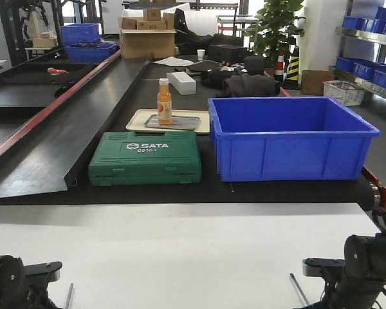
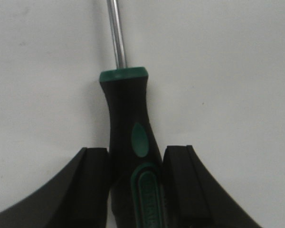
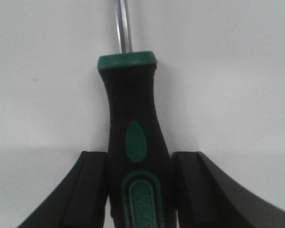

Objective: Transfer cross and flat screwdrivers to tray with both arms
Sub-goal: 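Close left and right grippers on the green-black screwdriver handles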

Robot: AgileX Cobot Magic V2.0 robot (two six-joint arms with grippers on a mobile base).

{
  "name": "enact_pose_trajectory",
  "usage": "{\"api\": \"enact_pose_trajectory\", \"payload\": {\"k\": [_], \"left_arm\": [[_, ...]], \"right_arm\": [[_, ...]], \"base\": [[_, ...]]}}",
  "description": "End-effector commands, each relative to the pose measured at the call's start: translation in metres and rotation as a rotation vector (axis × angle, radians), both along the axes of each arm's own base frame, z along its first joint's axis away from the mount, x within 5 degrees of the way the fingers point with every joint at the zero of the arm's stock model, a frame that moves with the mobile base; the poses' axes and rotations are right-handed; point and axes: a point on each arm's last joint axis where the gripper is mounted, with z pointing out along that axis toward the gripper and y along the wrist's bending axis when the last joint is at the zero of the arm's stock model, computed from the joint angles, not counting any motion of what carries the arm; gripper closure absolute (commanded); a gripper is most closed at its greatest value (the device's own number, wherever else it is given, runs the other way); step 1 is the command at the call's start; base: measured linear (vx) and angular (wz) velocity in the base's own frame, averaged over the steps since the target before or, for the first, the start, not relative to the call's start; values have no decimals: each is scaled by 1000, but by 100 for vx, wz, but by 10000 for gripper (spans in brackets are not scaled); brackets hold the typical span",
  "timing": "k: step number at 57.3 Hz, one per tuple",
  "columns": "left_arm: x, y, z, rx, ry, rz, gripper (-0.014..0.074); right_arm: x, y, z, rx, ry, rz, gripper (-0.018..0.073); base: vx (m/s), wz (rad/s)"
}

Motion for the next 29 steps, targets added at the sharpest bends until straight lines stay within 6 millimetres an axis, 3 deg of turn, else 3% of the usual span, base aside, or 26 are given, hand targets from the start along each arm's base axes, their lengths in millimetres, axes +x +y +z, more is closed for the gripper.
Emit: {"api": "enact_pose_trajectory", "payload": {"k": [1,29], "left_arm": [[4,-1,5,-11,-20,17,243],[1,-1,-22,21,73,-75,241]], "right_arm": [[3,4,7,37,-33,-33,568],[3,4,7,38,-32,-33,568]], "base": [[0,0],[0,0]]}}
